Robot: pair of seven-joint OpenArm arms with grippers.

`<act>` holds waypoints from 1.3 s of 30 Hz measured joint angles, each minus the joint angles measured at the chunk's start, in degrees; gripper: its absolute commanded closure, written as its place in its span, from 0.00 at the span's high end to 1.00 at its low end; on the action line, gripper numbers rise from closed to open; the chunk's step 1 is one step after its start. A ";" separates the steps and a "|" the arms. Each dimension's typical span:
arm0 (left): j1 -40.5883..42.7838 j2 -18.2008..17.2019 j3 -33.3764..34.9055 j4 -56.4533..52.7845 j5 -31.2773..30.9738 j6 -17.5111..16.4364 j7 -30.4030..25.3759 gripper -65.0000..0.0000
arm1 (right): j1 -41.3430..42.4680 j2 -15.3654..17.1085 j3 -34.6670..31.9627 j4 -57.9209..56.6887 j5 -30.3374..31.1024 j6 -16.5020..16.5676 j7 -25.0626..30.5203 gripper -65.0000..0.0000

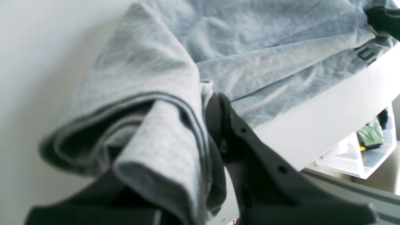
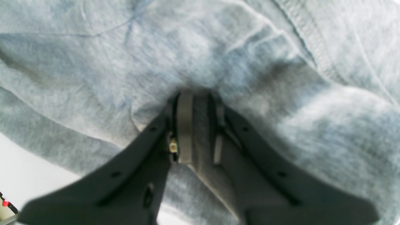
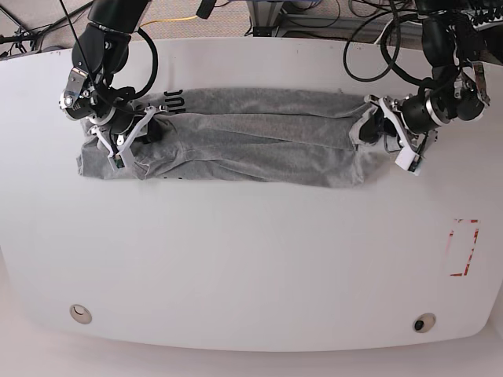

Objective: Fold the T-shirt properly
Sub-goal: 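Fold the shirt end held by the left gripper toward the right gripper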

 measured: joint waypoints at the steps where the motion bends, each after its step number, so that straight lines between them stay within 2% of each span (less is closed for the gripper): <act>1: -0.11 0.50 1.60 0.07 -0.04 0.00 0.00 0.05 | 0.00 0.00 0.00 0.00 -0.02 -0.02 -0.02 0.13; 5: -1.46 2.69 6.38 0.09 0.24 -0.07 0.44 0.05 | 0.00 0.02 0.00 0.00 0.04 -0.02 0.00 0.13; 14: -7.67 10.08 16.04 -0.46 11.69 -0.26 0.46 0.05 | -0.33 -0.02 0.00 0.00 0.11 -0.02 0.09 0.13; 17: -9.60 12.13 17.55 -1.81 13.53 -0.20 -0.02 0.05 | -0.33 -0.04 0.00 0.00 0.15 -0.02 0.07 0.13; 24: -11.04 15.08 18.67 -7.08 15.04 -0.20 0.61 0.06 | -0.31 -0.04 0.00 0.00 0.07 -0.02 0.09 0.13; 31: -12.00 15.34 21.64 -7.48 17.55 -0.20 -0.09 0.06 | -0.15 -0.04 0.00 0.00 0.07 -0.02 0.07 0.13; 34: -11.82 15.39 22.34 -7.54 17.59 -0.20 0.02 0.13 | -0.15 -0.04 0.00 0.00 0.04 -0.02 0.07 0.13; 39: -12.68 15.37 22.77 -7.61 17.70 -0.20 0.04 0.38 | -0.13 -0.04 0.00 0.00 0.02 -0.02 0.04 0.13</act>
